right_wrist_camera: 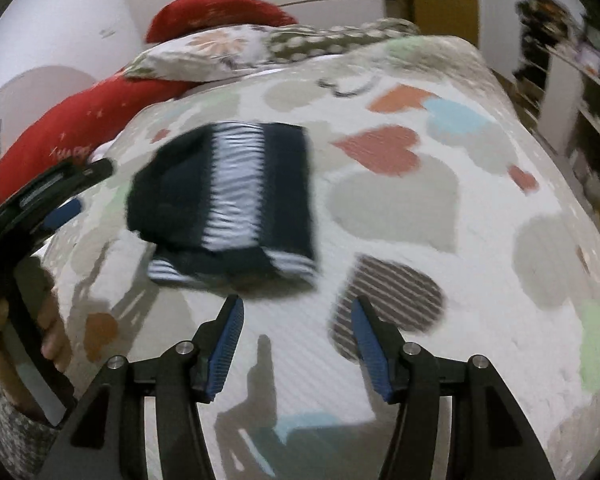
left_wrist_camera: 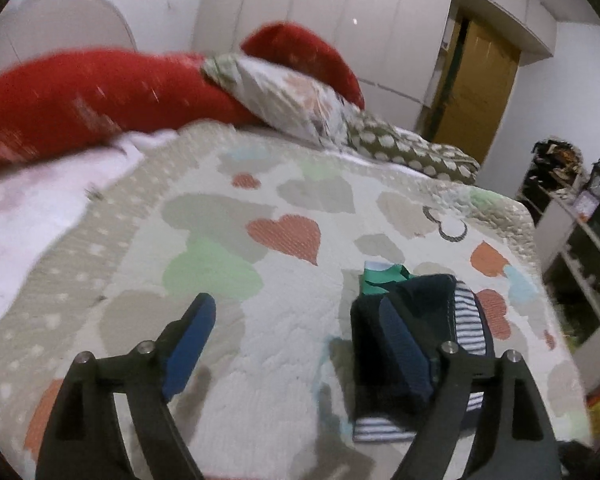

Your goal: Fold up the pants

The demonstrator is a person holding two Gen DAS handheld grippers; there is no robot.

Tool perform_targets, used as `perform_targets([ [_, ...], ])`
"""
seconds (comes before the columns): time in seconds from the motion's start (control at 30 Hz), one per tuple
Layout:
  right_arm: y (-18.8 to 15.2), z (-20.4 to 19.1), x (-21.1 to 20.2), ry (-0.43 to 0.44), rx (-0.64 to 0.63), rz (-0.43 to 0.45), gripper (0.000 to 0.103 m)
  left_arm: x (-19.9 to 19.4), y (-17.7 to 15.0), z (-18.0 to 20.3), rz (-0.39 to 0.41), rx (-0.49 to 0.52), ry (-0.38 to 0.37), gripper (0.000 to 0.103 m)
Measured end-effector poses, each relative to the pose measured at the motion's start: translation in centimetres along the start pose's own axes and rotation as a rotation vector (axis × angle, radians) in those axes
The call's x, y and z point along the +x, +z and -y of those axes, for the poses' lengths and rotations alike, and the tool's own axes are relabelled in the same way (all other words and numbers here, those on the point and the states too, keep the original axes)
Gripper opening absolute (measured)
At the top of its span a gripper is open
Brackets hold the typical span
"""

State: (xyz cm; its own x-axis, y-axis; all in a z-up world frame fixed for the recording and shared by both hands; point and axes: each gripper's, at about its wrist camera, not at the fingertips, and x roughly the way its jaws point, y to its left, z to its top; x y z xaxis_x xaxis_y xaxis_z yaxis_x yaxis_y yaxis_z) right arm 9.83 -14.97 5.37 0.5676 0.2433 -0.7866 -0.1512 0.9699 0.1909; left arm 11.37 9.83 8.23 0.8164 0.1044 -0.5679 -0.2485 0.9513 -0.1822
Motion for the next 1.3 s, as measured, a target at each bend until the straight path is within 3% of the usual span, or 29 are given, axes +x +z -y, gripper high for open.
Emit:
perform_targets([
  [0.1, -0.9, 1.6, -1.1, -0.007, 0.031, 0.021, 0.062, -2.7, -1.2, 1.1, 0.081, 0.032, 0.035, 0.103],
  [0.2, -1.2, 2.2, -1.7, 0.004, 0.048, 0.036, 0.063, -5.4, -2.3, 2.1, 0.132, 0.082, 0.008, 0.103],
  [0.33, -1.6, 1.8, -2.1, 0.007, 0.050, 0.050, 0.064, -6.9, -3.3, 2.3, 0.135, 0.117, -0.065, 0.103],
  [0.5, -1.8, 1.9, -2.3, -0.035, 0.057, 0.054, 0.064, -6.2, -3.7, 2.0, 0.085, 0.123, -0.139, 0.103],
  [0.63, -1.7, 1.7, -2.3, -0.054, 0.052, 0.052, 0.064, -5.2, -3.9, 1.4, 0.045, 0.113, -0.114, 0.103],
  [1.0, -2.2, -1.0, -1.5, -0.078, -0.051, 0.043, 0.065, -3.3, -4.2, -0.1, -0.049, 0.027, -0.150, 0.103],
  [1.3, -2.3, -1.3, -0.9, -0.073, -0.058, 0.024, 0.066, -2.9, -4.5, 0.3, -0.065, 0.065, -0.137, 0.103],
])
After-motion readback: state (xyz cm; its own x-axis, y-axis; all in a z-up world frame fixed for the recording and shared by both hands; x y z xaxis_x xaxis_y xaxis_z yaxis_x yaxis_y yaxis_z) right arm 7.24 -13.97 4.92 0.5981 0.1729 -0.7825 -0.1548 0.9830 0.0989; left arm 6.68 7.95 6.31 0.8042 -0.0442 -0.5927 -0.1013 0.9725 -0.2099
